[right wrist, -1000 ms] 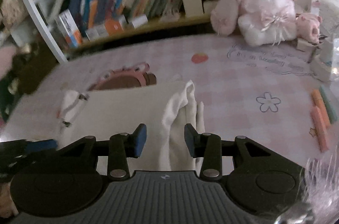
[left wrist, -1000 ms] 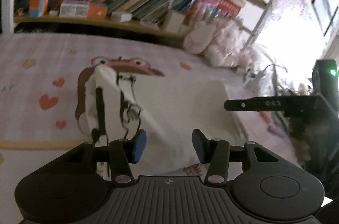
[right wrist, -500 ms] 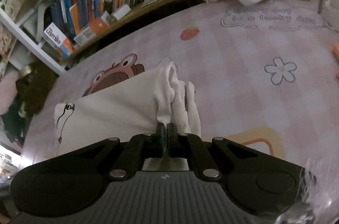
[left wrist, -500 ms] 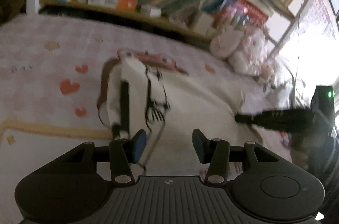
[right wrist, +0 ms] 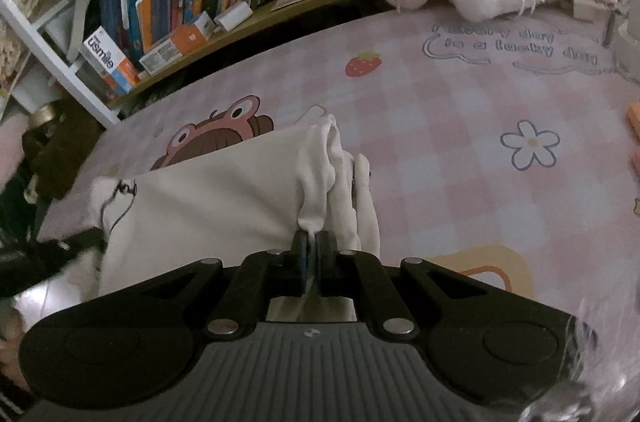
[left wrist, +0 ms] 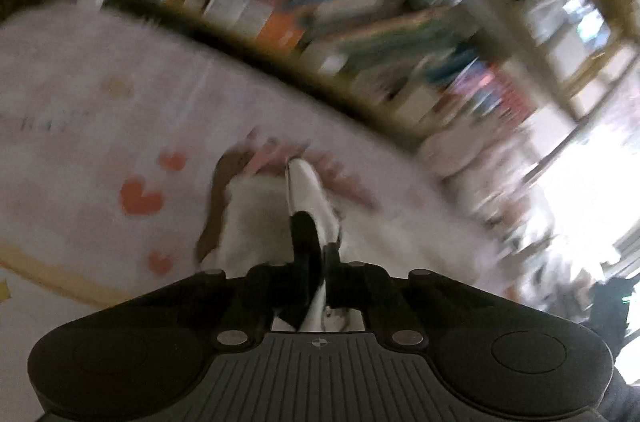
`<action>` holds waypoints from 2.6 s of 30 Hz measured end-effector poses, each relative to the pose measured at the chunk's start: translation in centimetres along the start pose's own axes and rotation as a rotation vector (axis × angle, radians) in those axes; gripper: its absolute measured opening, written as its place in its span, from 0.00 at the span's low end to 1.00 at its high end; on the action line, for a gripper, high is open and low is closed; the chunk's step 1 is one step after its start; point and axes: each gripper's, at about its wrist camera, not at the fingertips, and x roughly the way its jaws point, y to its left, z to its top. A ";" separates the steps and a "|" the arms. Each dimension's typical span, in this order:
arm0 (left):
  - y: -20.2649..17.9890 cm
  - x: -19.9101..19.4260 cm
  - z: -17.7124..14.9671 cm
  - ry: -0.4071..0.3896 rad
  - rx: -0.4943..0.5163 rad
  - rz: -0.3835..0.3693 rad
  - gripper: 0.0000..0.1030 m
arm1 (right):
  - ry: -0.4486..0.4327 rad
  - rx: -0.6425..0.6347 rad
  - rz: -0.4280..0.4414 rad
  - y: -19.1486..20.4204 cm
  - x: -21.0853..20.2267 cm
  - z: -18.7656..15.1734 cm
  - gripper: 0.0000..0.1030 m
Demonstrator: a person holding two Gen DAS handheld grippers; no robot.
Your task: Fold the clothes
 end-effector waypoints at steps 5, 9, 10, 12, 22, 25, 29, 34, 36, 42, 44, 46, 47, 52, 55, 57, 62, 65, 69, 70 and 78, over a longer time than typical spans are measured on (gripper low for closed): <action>3.6 1.3 -0.6 0.047 -0.137 0.055 0.03 | -0.007 0.008 -0.007 0.0 0.0 -0.2 0.03; 6.1 2.7 -0.9 0.084 -0.263 0.036 0.10 | -0.010 0.004 -0.014 0.2 0.0 -0.2 0.03; 6.2 2.7 -0.8 0.087 -0.262 0.034 0.11 | -0.010 0.003 -0.016 0.2 0.1 -0.2 0.03; 6.2 2.6 -0.6 0.094 -0.250 0.023 0.13 | -0.011 0.003 -0.018 0.2 0.0 -0.2 0.03; 3.4 2.4 1.2 0.045 -0.104 -0.001 0.12 | -0.011 0.007 -0.017 0.2 -0.1 -0.2 0.03; 3.1 1.5 1.1 -0.009 -0.148 -0.058 0.05 | -0.010 0.008 -0.013 0.1 -0.1 -0.2 0.03; 5.5 1.9 0.5 -0.002 -0.270 -0.008 0.04 | -0.011 0.014 -0.008 0.0 0.0 -0.2 0.03; 7.9 1.6 0.0 -0.008 -0.373 0.050 0.04 | -0.008 0.010 -0.002 -0.2 -0.1 -0.2 0.03; 7.9 1.0 0.2 -0.008 -0.343 0.077 0.05 | -0.007 0.006 -0.002 -0.1 -0.1 -0.2 0.03; 6.8 -1.7 -0.1 -0.032 -0.263 0.082 0.34 | -0.006 0.009 0.004 -0.3 -0.1 0.0 0.03; 6.1 -1.9 -0.4 -0.013 -0.233 0.107 0.58 | -0.006 0.009 0.004 -0.3 -0.1 0.0 0.03; 5.3 -1.9 -0.8 0.009 -0.205 0.133 0.72 | -0.009 0.000 0.011 -0.2 -0.3 0.0 0.08; 5.0 -2.0 -0.9 0.020 -0.191 0.146 0.73 | -0.017 -0.003 0.019 -0.1 -0.5 0.1 0.10; 3.6 -2.1 -1.7 0.053 -0.134 0.191 0.75 | -0.058 -0.022 0.051 0.7 -2.5 0.3 0.42; 2.9 -2.4 -2.0 0.052 -0.095 0.201 0.79 | -0.053 -0.026 0.037 0.7 -3.8 0.1 0.53; 2.4 -2.5 -2.2 0.054 -0.066 0.215 0.79 | -0.044 -0.012 0.028 0.4 -4.5 -0.1 0.58; 1.6 -2.0 -2.6 0.085 -0.006 0.228 0.79 | -0.021 0.026 0.010 -0.8 -5.0 -0.7 0.63; 1.4 -1.5 -2.9 0.102 0.000 0.242 0.79 | 0.006 0.048 0.015 -1.5 -4.7 -0.8 0.64; 2.1 -0.9 -3.2 0.131 -0.046 0.257 0.79 | 0.045 0.081 0.025 -2.2 -3.9 -0.9 0.65; 2.4 -0.7 -3.2 0.136 -0.065 0.264 0.79 | 0.055 0.089 0.028 -2.4 -3.7 -0.9 0.65; 3.5 -0.3 -2.9 0.120 -0.139 0.247 0.77 | 0.098 0.125 0.058 -3.2 -2.7 -1.0 0.62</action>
